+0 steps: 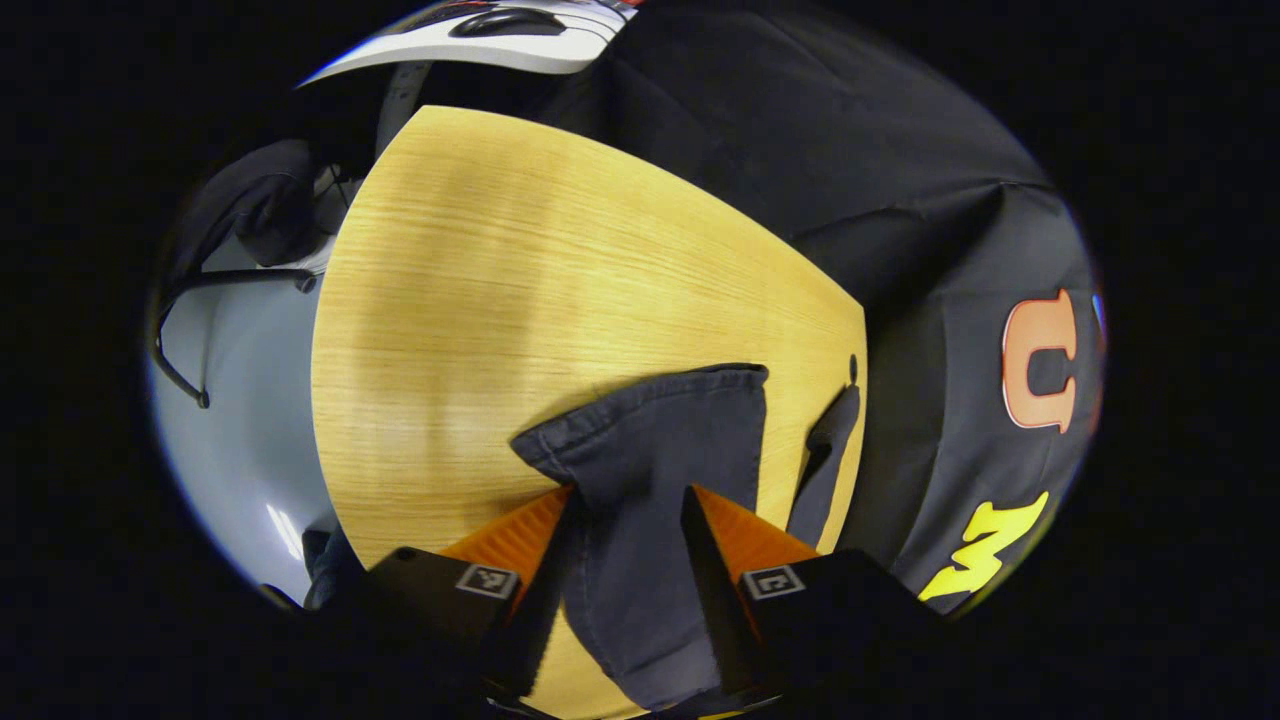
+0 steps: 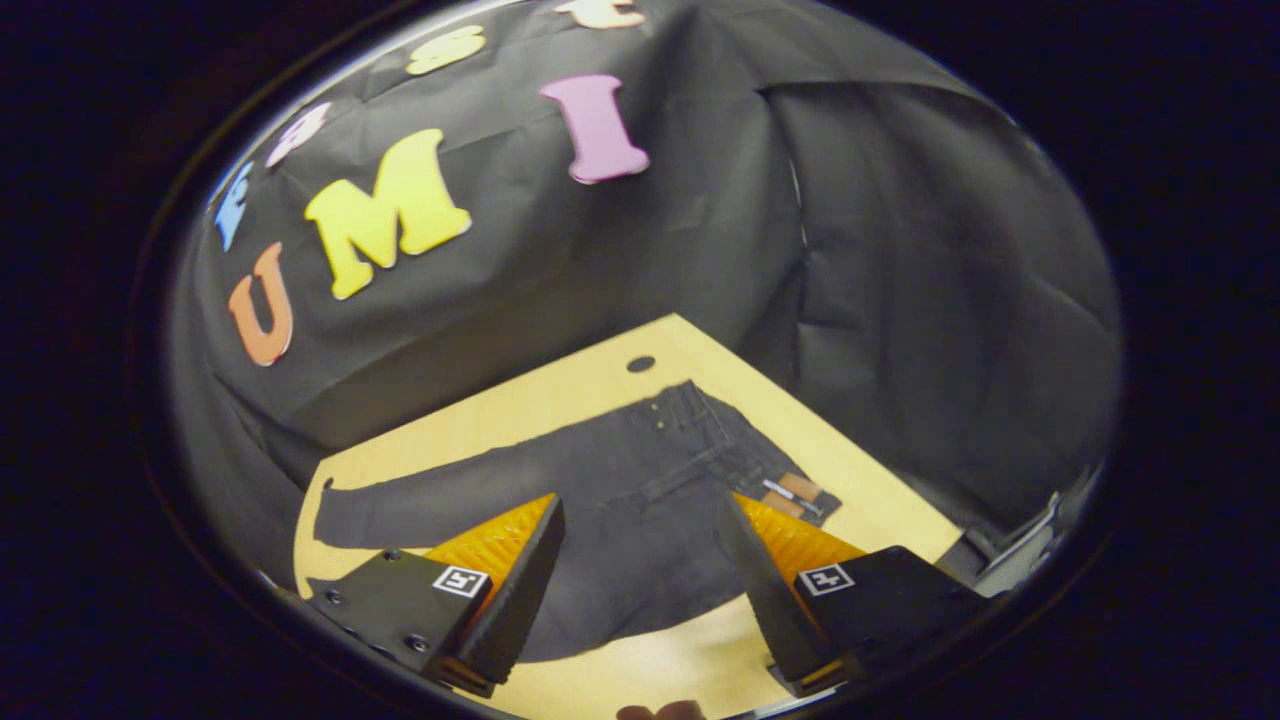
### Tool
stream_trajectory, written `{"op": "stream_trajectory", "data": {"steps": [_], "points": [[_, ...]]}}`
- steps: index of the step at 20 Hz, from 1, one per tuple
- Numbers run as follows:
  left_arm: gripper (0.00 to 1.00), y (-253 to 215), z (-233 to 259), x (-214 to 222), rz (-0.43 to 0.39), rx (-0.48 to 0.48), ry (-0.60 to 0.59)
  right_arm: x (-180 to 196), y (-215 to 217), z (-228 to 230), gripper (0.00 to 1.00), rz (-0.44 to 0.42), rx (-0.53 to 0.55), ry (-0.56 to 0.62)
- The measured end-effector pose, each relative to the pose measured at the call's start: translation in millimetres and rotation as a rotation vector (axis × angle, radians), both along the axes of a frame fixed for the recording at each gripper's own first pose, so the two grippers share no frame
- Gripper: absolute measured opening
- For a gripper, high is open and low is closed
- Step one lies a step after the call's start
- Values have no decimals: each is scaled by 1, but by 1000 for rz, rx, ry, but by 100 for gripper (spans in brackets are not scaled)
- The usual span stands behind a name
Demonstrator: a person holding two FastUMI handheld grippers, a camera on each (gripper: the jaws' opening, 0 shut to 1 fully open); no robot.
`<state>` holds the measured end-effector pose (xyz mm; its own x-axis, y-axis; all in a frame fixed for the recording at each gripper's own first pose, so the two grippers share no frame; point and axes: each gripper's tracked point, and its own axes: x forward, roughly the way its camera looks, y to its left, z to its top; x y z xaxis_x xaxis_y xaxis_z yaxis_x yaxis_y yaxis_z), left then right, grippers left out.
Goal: Grasp the waist and the cuffs of the jeans and fold them to make the two legs overlap; first hold the waist and fold one-third of the jeans toward the cuffs, then hold the cuffs and fold the remaining one-third in the same direction to finish folding.
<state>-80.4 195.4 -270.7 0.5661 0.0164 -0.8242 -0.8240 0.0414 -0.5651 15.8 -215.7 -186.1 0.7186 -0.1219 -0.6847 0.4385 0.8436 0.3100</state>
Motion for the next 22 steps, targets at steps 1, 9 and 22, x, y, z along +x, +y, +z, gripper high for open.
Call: {"op": "stream_trajectory", "data": {"steps": [1,9,22], "points": [[55,0,-2,-1,-9,1,17,-2,-12,-12,93,-49,64,39],[4,1,-11,3,-4,-48,-8,-36,-75,-104,89,-442,489,295],[3,2,-10,7,58,-137,-45,-19,-70,-146,33,-426,457,343]]}}
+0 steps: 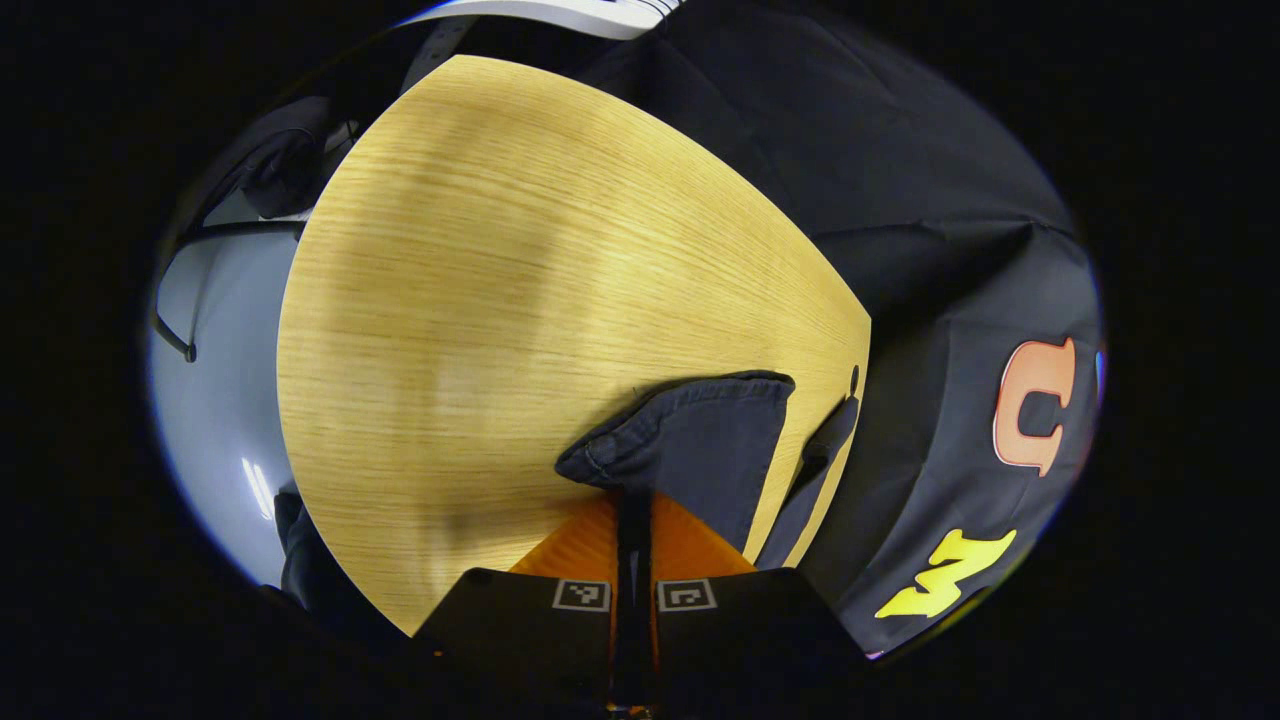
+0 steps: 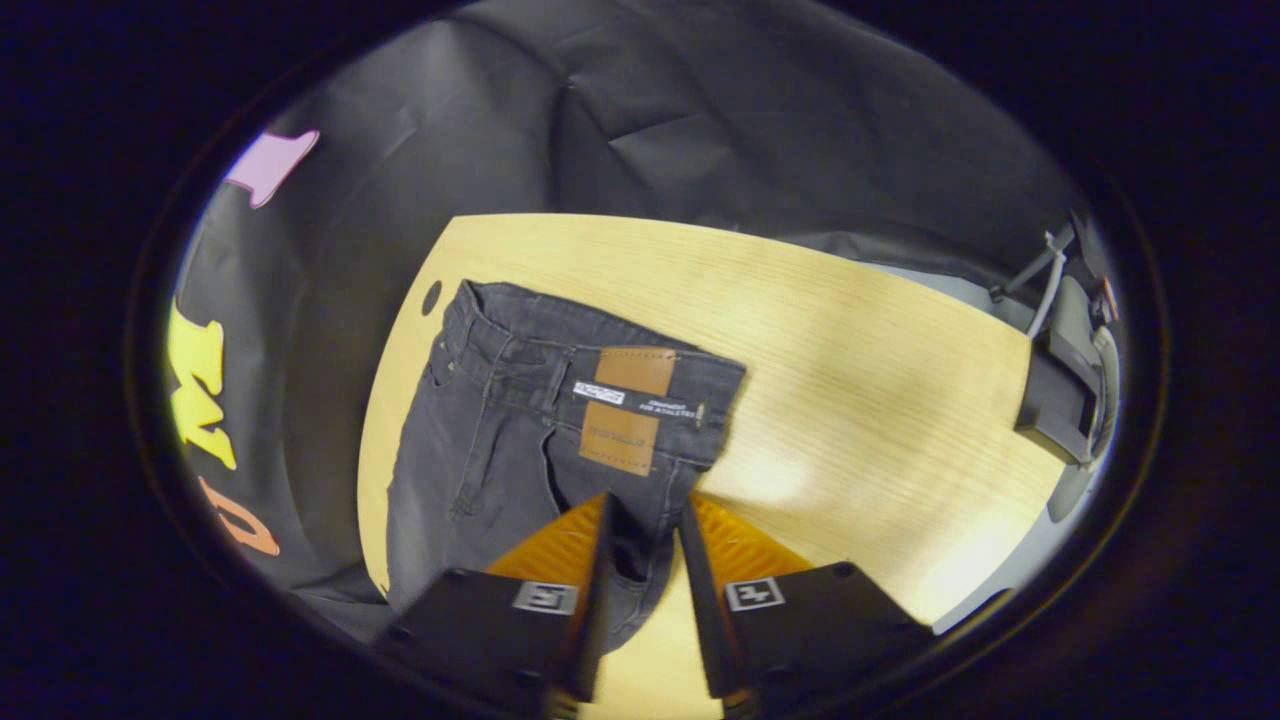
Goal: Grasp the waist and the cuffs of the jeans and fold them to make the two legs overlap; first hold the waist and fold one-third of the jeans toward the cuffs, then hold the cuffs and fold the remaining one-third in the same direction to finish folding.
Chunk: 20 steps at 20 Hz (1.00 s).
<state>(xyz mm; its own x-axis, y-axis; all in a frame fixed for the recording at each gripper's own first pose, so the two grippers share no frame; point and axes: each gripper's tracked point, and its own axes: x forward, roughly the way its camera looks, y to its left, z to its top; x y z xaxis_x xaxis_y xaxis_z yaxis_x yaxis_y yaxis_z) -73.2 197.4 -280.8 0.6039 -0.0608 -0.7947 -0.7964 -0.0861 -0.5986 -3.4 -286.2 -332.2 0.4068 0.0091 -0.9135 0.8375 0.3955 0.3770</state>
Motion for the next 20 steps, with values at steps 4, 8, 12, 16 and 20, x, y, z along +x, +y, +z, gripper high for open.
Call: {"op": "stream_trajectory", "data": {"steps": [4,8,12,16,20], "points": [[4,1,0,1,18,-21,-2,1,2,0,15,-31,36,-30],[3,2,15,7,21,-28,-23,6,-1,19,11,-92,82,-137],[3,2,45,23,8,-20,-71,26,-1,68,14,-83,90,-250],[3,2,96,66,1,-27,-167,61,5,113,15,-53,66,-368],[3,9,132,123,-19,-4,-241,101,5,142,14,-51,29,-442]]}}
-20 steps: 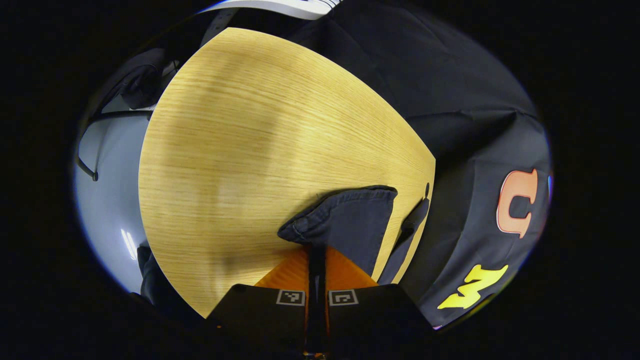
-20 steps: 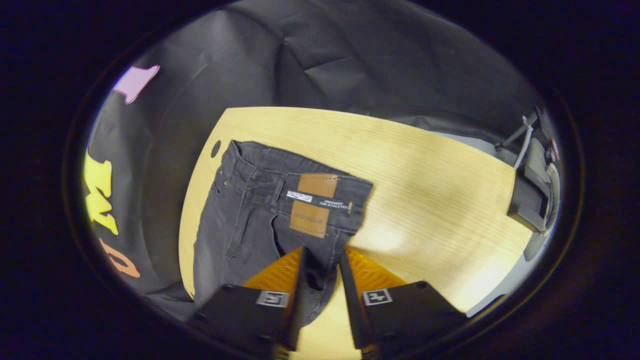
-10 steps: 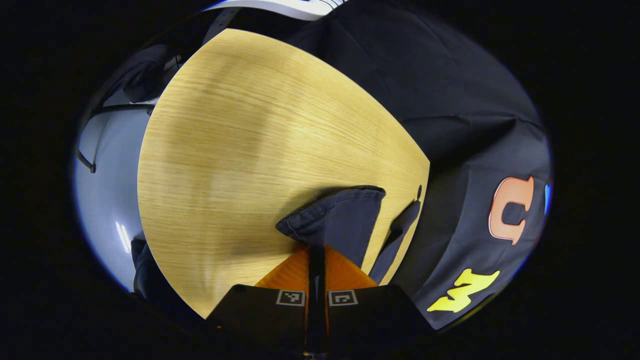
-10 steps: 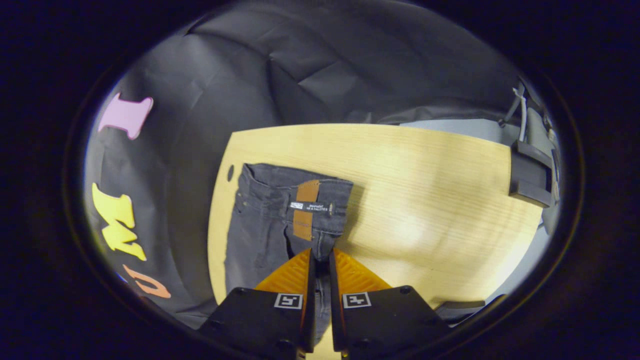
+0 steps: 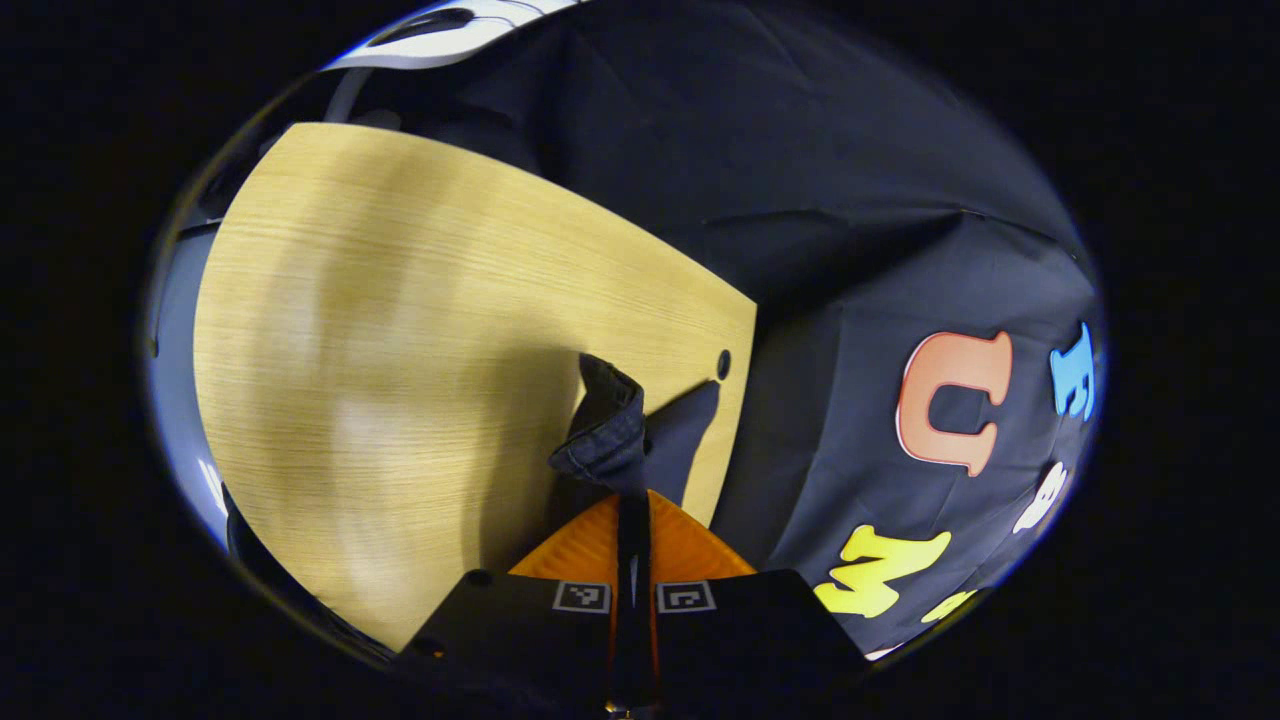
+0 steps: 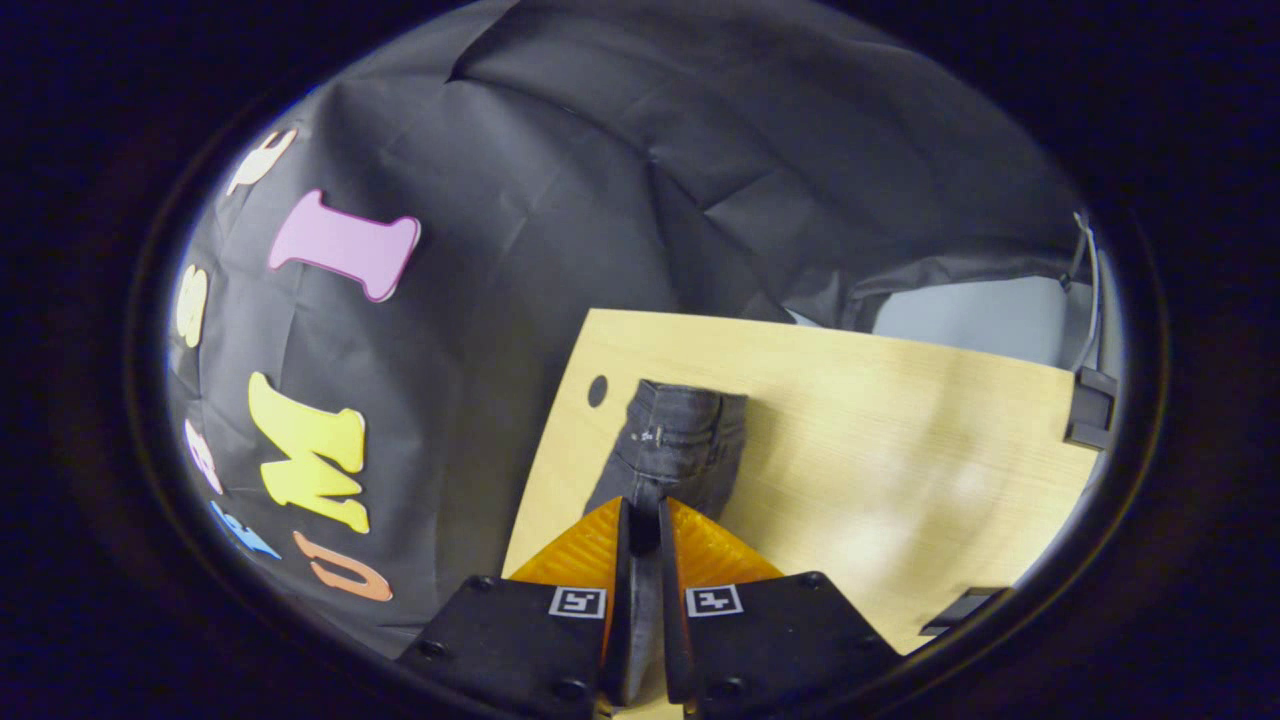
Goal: Grasp the waist and the cuffs of the jeans and fold them to make the two legs overlap; first hold the waist and fold one-third of the jeans toward the cuffs, then hold the cuffs and fold the remaining one-third in the same direction to finish folding.
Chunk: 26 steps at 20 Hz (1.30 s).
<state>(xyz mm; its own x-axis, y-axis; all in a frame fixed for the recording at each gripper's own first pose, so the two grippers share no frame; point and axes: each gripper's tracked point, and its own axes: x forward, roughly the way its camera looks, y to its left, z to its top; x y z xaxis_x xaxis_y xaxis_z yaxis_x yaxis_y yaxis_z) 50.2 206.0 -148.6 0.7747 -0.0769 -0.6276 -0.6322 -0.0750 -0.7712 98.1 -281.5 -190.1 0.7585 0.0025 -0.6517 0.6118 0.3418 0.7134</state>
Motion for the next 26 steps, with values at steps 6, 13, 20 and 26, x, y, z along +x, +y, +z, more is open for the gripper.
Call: {"op": "stream_trajectory", "data": {"steps": [6,13,20,26], "points": [[3,4,3,94,-24,-10,-16,61,1,7,14,-13,-22,-36],[3,-10,-49,199,-123,36,28,135,-3,-24,14,-45,-81,-39],[3,-19,-117,256,-230,127,118,192,10,-87,15,25,-169,33],[4,-25,-136,267,-288,189,140,202,23,-99,36,64,-150,18]]}}
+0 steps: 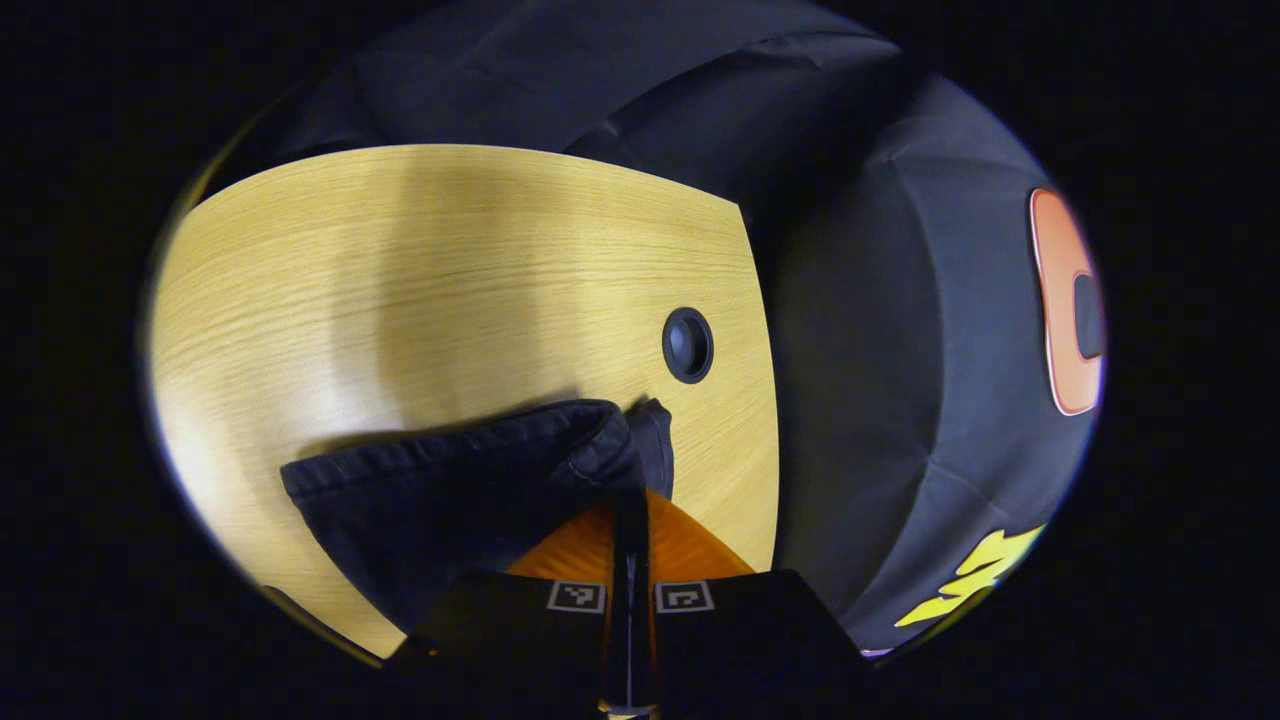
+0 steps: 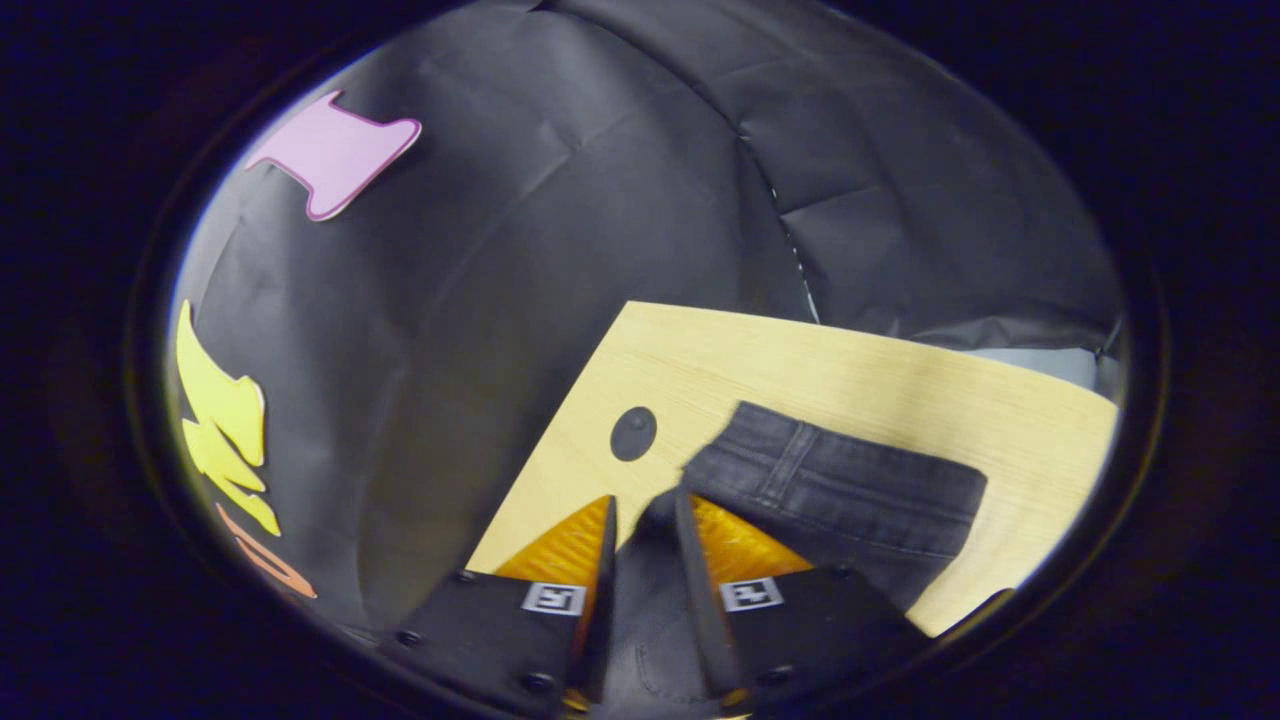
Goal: Grasp the waist and the cuffs of the jeans and fold them to make the two legs overlap; first hold the waist and fold one-third of the jeans toward the cuffs, then hold the cuffs and fold the remaining one-third in the same direction to finish folding.
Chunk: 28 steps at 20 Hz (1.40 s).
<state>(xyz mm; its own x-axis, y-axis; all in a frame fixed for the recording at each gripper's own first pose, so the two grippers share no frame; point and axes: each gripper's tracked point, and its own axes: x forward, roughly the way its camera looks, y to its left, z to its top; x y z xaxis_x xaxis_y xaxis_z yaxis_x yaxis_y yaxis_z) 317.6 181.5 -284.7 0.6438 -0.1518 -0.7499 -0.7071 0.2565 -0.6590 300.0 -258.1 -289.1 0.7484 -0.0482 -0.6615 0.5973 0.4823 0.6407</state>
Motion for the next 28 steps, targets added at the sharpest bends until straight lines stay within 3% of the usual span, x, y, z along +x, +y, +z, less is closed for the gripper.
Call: {"op": "stream_trajectory", "data": {"steps": [1,2,3,4,5,8,9,10,13,16,18,19,20,22,26,27,28], "points": [[0,-3,6,5,-8,0,-30,-1,7,-2,57,18,7,8],[33,-5,14,9,-17,2,-63,-1,13,-7,78,38,-13,13],[35,-9,17,13,-26,19,-85,-7,15,-9,98,59,-47,31],[68,-11,21,16,-44,53,-105,-12,19,-7,98,84,-75,40],[60,-13,28,19,-61,87,-142,-16,23,-5,98,108,-104,45],[60,-19,77,23,-52,160,-291,-31,28,23,98,166,-212,12],[74,-25,97,21,-50,172,-341,-37,29,34,98,186,-258,-3],[63,-31,118,14,-58,182,-381,-41,29,46,98,211,-303,-21],[65,-53,176,-13,-91,254,-483,-63,29,81,98,279,-433,-69],[67,-89,243,-56,-120,351,-621,-89,28,106,98,329,-497,-113],[71,-102,273,-90,-150,533,-677,-107,25,113,98,346,-500,-119],[97,-105,285,-108,-164,664,-702,-117,21,116,98,350,-492,-125],[88,-106,296,-121,-188,794,-723,-126,16,118,98,349,-488,-124],[90,-125,311,-141,-232,974,-752,-147,6,117,98,358,-485,-116],[95,-171,311,-184,-345,1153,-782,-178,-13,96,98,325,-398,-68],[84,-176,320,-196,-322,1214,-805,-188,-15,88,98,301,-346,-53],[95,-181,327,-206,-305,1274,-812,-195,-17,79,98,273,-288,-41]]}}
